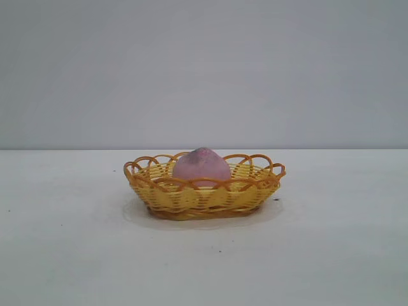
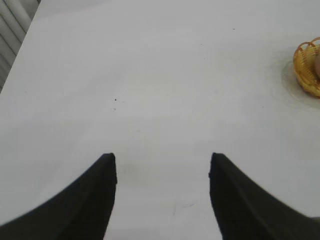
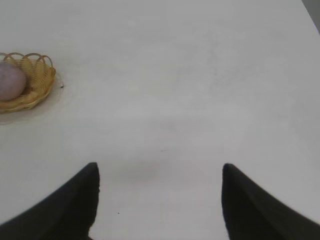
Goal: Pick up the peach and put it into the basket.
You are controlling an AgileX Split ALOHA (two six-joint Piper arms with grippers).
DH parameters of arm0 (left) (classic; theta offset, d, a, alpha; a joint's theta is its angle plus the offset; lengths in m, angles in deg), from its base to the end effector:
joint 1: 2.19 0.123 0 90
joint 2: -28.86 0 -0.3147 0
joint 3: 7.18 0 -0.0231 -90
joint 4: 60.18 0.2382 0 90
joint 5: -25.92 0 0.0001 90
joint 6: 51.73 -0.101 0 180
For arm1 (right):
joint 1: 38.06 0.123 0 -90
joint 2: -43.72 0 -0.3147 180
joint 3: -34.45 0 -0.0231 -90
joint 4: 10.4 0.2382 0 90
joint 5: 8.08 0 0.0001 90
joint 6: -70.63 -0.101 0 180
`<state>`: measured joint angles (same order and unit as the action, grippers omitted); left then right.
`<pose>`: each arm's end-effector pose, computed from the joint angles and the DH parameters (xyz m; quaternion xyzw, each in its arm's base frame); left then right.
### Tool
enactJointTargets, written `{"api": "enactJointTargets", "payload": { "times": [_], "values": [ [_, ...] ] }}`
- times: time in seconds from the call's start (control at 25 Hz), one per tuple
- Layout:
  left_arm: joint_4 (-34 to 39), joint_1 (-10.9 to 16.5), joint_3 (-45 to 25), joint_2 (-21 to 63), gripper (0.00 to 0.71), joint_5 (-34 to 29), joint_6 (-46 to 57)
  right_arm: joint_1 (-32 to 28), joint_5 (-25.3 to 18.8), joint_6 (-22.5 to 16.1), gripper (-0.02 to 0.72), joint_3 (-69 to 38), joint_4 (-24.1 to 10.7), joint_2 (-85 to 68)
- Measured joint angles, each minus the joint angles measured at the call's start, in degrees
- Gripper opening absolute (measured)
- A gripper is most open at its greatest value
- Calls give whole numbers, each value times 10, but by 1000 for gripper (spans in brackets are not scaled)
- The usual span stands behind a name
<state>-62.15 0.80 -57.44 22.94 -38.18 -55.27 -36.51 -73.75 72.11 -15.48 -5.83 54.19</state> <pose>-0.0406 -0.0053 0.2563 0.0053 0.8671 0.0112 0.4980 -0.0325 0.0065 0.2586 -0.0254 0.8902 0.0401 0.4531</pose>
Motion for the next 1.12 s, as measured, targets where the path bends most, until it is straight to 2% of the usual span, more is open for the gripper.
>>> {"api": "enactJointTargets", "payload": {
  "times": [0.2,1.12],
  "values": [
    [0,0,0,0,363,0,0,27,2,-6,447,0,-3,-3],
    [0,0,0,0,363,0,0,63,2,-8,447,0,-7,-44]
  ]
}}
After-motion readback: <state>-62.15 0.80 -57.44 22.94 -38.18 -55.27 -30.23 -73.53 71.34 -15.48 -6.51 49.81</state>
